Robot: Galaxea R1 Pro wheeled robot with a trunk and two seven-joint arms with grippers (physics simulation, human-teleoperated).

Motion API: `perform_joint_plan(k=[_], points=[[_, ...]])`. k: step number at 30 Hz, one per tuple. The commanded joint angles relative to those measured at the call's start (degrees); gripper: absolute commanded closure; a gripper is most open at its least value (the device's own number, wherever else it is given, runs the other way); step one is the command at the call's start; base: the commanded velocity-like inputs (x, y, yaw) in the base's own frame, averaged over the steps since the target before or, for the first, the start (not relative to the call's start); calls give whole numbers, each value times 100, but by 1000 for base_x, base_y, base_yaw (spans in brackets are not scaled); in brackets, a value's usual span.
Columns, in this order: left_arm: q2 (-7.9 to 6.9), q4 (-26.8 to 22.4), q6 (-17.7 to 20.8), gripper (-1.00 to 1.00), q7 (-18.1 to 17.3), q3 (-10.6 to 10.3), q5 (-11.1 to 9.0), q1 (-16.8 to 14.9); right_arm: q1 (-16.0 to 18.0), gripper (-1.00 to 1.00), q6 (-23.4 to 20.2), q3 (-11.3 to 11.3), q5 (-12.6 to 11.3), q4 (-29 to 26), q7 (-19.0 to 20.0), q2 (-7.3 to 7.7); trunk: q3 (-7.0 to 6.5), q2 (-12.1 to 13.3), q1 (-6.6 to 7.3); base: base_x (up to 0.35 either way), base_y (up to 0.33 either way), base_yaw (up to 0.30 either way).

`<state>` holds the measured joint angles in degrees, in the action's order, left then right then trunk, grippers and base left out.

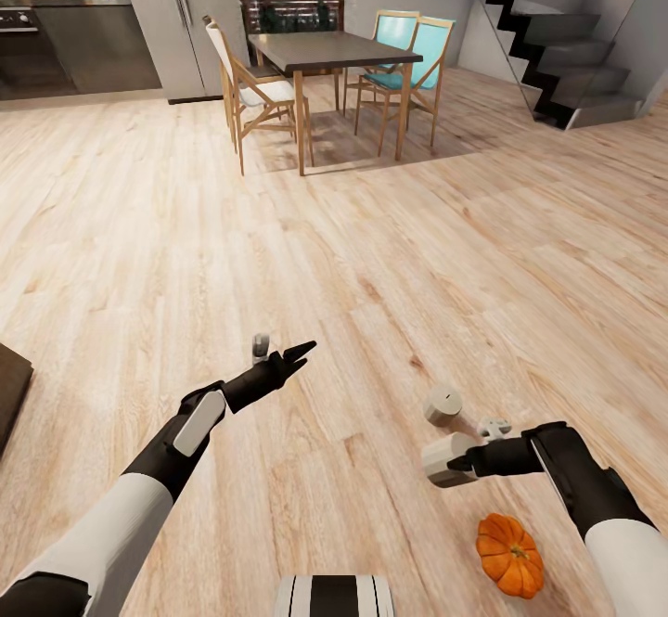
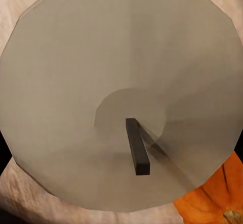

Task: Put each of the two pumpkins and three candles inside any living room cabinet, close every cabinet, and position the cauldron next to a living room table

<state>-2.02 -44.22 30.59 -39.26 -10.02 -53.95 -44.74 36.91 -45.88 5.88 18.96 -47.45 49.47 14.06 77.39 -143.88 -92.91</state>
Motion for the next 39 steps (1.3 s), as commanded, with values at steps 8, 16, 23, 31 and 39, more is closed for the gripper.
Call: perform_joint_plan(k=[8, 16, 23, 31, 39], points=[[0, 4, 8, -100, -3, 0, -9, 1, 0, 100, -8, 16, -6, -1, 1, -3, 0, 0, 0, 94, 50, 0], [7, 8, 1, -100, -3, -1, -9, 0, 0, 100, -11, 18, -6, -1, 1, -8, 0, 0, 0, 300, 135, 0], [15, 10, 0, -100, -3, -8, -4, 0, 0, 100, -15, 18, -6, -1, 1, -9, 0, 0, 0, 318, 72, 0], [26, 15, 0, -100, -3, -9, -2, 0, 0, 100, -18, 18, -6, -1, 1, -9, 0, 0, 0, 328, 4, 0], [40, 22, 0, -100, -3, -9, -2, 0, 0, 100, -18, 18, -6, -1, 4, -9, 0, 0, 0, 329, 0, 0]])
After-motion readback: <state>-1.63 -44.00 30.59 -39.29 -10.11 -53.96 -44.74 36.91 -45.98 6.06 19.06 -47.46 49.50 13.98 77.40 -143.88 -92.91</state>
